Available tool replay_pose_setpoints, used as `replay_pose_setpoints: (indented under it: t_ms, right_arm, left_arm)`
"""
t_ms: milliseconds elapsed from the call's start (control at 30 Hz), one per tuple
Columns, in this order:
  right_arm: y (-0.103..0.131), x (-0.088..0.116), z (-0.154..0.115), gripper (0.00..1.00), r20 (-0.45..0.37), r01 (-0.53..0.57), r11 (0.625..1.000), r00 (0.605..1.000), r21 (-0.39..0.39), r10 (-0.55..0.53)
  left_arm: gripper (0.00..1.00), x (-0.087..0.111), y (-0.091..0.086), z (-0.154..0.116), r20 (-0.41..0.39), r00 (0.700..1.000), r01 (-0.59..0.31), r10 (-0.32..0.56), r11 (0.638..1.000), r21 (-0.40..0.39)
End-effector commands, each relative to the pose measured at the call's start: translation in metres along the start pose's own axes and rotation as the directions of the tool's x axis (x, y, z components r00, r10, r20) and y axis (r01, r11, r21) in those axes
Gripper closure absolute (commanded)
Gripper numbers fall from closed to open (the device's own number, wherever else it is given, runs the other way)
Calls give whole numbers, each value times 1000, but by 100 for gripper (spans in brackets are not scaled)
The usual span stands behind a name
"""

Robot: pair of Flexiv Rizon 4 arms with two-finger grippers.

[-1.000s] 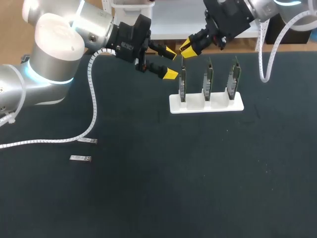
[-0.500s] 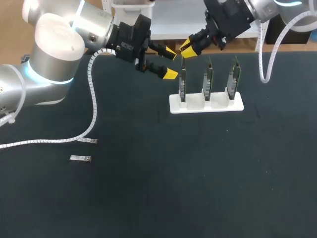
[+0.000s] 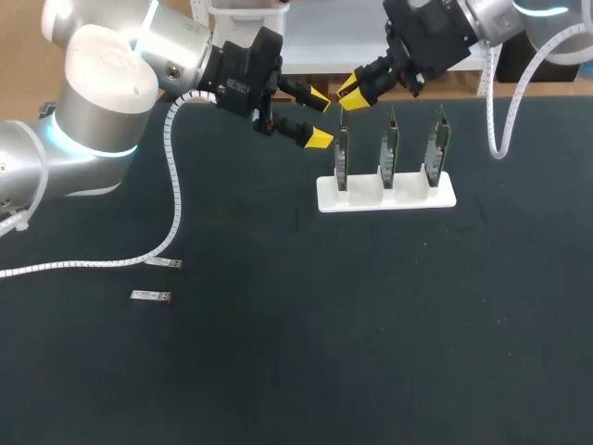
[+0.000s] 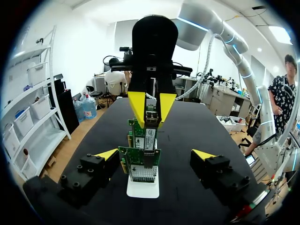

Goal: Pick up the optical module with the left hand, and insert it into the network port with the right hand.

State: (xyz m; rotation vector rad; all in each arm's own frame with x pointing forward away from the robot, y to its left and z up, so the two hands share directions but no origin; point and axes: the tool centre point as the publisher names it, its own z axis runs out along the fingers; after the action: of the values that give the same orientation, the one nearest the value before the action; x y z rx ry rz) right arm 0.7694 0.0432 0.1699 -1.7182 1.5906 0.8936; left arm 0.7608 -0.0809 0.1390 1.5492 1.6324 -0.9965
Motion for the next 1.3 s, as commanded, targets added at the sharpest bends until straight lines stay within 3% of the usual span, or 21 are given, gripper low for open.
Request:
replay_pose_setpoints:
  t_ms: [33,1300]
  right_arm:
    - [3,1,1,100,-1,-1,1000,1000,7,1]
    - [1,2,0,100,0,-10,1000,1000,7,10]
  left_arm:
    - [0,-1,2,1,-5,1000,2,-2,1000,3]
    - [0,-1,2,1,-5,1000,2,-2,1000,3]
